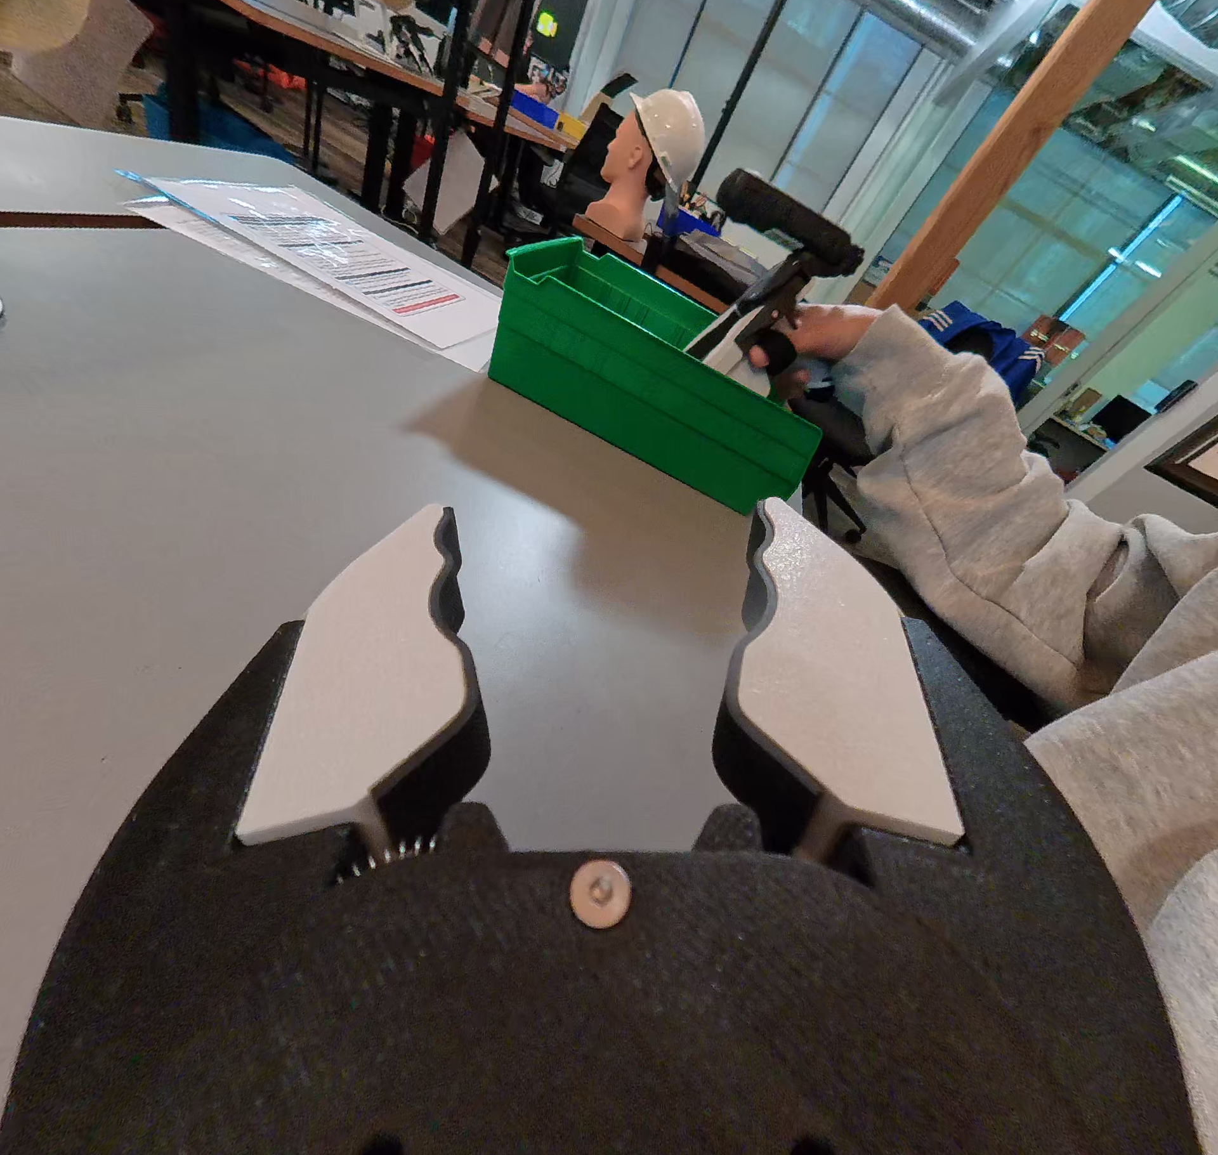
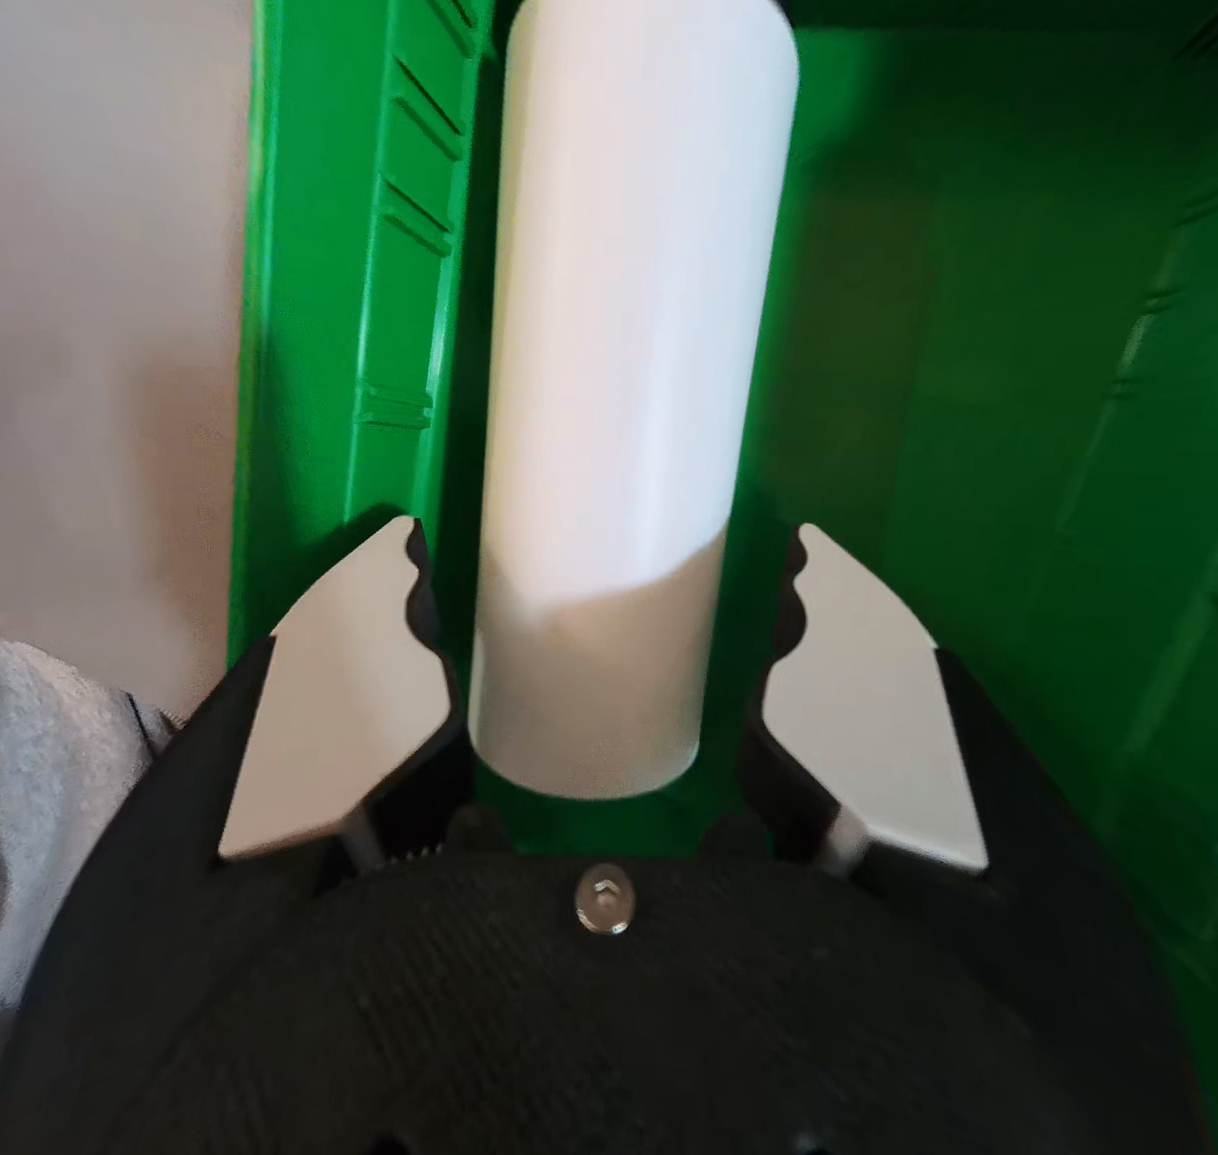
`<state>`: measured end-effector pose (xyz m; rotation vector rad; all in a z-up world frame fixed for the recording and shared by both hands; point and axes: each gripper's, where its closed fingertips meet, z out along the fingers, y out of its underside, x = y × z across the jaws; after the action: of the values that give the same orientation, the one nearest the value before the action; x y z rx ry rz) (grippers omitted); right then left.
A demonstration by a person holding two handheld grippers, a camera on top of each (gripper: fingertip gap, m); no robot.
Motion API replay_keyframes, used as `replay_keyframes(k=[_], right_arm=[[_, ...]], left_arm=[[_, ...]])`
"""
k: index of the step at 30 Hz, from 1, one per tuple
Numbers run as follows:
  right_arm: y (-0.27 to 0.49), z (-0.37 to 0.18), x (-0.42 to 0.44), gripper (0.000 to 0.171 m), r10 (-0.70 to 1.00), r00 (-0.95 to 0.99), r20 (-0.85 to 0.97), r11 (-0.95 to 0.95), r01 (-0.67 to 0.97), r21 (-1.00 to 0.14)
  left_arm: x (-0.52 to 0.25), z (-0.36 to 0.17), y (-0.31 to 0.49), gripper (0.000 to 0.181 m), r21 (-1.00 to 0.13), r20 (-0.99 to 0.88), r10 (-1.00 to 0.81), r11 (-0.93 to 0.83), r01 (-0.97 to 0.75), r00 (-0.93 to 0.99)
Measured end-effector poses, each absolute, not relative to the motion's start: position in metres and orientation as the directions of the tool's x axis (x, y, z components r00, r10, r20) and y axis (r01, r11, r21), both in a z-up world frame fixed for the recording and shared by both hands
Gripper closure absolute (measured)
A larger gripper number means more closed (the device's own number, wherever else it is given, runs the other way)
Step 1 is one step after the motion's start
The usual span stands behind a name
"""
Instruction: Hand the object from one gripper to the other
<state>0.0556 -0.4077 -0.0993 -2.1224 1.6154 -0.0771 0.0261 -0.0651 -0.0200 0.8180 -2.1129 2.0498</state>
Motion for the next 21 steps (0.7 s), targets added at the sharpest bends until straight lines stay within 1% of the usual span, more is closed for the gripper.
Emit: replay_keyframes(k=[7, 12, 16, 19, 21], right_arm=[[-0.419, -0.046, 0.067, 0.066, -0.936, 0.292, -0.196, -0.13, -0.806, -0.577], [-0.416, -0.005, 0.083, 0.067, -0.948, 0.279, -0.156, -0.082, -0.684, -0.724], [-0.383, 0.048, 0.086, 0.068, -0.916, 0.378, -0.133, -0.085, -0.508, -0.857], [-0.346, 0.095, 0.081, 0.071, -0.872, 0.479, -0.096, -0.073, -0.323, -0.944], [-0.319, 0.123, 0.074, 0.072, -0.841, 0.537, -0.064, -0.047, -0.19, -0.981]], left_arm=[[0.026, -0.023, -0.066, 0.096, -0.902, 0.418, -0.315, -0.037, -0.429, -0.852], [0.024, -0.024, -0.068, 0.096, -0.908, 0.405, -0.319, -0.026, -0.419, -0.857], [0.023, -0.025, -0.07, 0.096, -0.912, 0.391, -0.324, -0.014, -0.409, -0.861], [0.023, -0.027, -0.07, 0.096, -0.911, 0.393, -0.324, -0.012, -0.411, -0.861], [0.024, -0.028, -0.07, 0.096, -0.91, 0.395, -0.327, -0.014, -0.413, -0.859]])
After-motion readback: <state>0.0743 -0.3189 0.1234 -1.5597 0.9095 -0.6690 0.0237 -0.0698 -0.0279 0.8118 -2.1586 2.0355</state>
